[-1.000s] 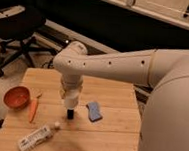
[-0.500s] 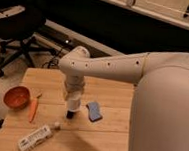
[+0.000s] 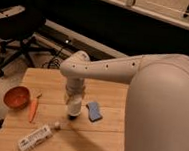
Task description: Place the ceramic cup over the eraser
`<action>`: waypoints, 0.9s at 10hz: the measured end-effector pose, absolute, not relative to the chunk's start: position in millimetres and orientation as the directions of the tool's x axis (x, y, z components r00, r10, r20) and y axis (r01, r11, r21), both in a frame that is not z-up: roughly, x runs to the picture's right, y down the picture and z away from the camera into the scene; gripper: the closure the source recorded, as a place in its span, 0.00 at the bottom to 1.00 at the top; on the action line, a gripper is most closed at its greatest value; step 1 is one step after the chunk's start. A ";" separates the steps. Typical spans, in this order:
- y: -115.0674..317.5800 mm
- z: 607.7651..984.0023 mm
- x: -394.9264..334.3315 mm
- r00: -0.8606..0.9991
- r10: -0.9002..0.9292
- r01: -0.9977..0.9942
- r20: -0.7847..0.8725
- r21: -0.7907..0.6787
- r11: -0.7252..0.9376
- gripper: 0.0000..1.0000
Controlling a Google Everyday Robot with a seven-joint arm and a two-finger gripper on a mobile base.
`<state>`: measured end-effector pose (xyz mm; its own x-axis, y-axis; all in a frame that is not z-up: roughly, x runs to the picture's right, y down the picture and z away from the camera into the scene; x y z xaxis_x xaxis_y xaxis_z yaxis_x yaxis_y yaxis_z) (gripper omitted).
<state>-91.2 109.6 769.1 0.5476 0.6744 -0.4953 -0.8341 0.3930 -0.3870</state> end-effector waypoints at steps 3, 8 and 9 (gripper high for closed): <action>108.9 770.1 -97.0 0.548 0.671 -0.830 -0.499 -0.423 0.364 0.28; 105.1 769.1 -97.0 0.561 0.664 -0.820 -0.494 -0.439 0.366 0.20; 104.6 767.0 -97.8 0.570 0.661 -0.814 -0.488 -0.443 0.375 0.20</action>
<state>-97.8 104.6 767.0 0.5697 0.6610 -0.4884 -0.8145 0.3750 -0.4427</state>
